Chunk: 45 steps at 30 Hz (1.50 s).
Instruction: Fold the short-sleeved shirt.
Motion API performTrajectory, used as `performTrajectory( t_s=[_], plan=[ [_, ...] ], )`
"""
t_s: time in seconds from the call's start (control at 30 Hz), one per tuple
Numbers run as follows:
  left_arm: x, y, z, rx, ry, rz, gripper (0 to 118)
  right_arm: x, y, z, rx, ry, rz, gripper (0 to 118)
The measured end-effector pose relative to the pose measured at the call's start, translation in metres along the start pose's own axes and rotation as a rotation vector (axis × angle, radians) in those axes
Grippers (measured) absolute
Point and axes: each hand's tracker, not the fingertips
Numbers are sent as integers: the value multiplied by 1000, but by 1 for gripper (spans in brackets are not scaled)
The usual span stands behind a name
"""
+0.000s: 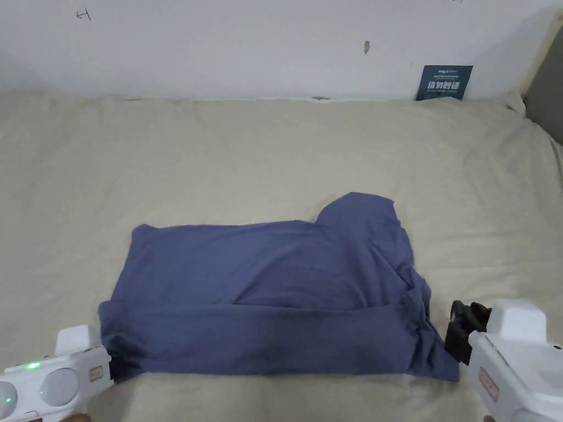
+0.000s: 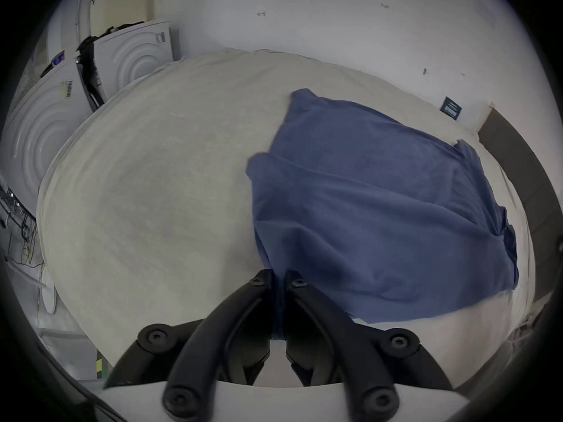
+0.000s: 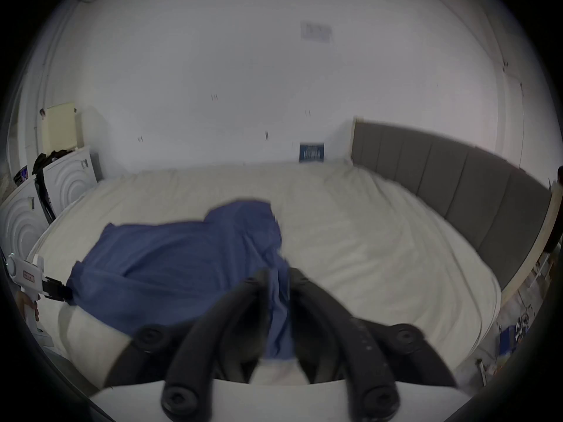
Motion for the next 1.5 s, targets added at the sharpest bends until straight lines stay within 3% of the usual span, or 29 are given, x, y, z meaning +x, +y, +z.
performTrajectory(
  t_s=[0.07,0.13,0.27,0.3,0.4,0.47,0.53,0.67,0.77,1.0,1.13,1.23,1.27,1.33,1.37,1.4,1.43,1.47,1.5],
  plan=[
    [3,0,8,38,22,-26,8,6,-8,-27,-133,19,-32,81],
    [2,2,19,57,-3,-8,8,10,-19,-54,-236,-3,-70,108],
    [3,7,40,89,-37,-11,8,12,-41,-97,-348,0,-80,101],
    [4,7,43,95,-40,-13,8,10,-45,-106,-384,-5,-71,95],
    [2,7,43,94,-41,-12,8,3,-51,-114,-425,15,-97,61],
    [-1,6,41,92,-42,3,8,-1,-49,-102,-392,11,-79,45],
    [-3,3,43,92,-44,21,8,2,-45,-94,-377,79,-52,12],
    [-2,-4,52,93,-51,53,8,8,-34,-69,-313,46,-50,12],
    [-1,-14,65,101,-62,67,8,21,-29,-47,-285,73,-118,12],
    [-4,-66,90,42,-58,87,8,36,-61,-3,-311,70,-102,12],
    [-10,-89,68,-34,-31,89,8,33,-98,-19,-394,43,-69,12],
    [-9,-92,52,-44,-18,93,9,33,-120,-35,-444,32,-112,13],
    [-7,-88,55,-48,-10,96,9,33,-118,-30,-394,20,-140,13],
    [-2,-85,57,-47,10,75,17,29,-111,-24,-401,10,-132,15],
    [2,-85,58,-41,27,35,26,29,-108,-23,-402,2,-125,21],
    [3,-83,58,-41,50,5,46,28,-103,-21,-408,-17,-118,34],
    [6,-80,59,-52,76,-9,80,28,-98,-18,-405,-23,-118,54],
    [8,-76,66,-41,59,-1,102,28,-90,-13,-382,-22,-123,71],
    [11,-71,80,17,24,12,113,28,-80,-6,-319,-7,-129,84]
  ],
)
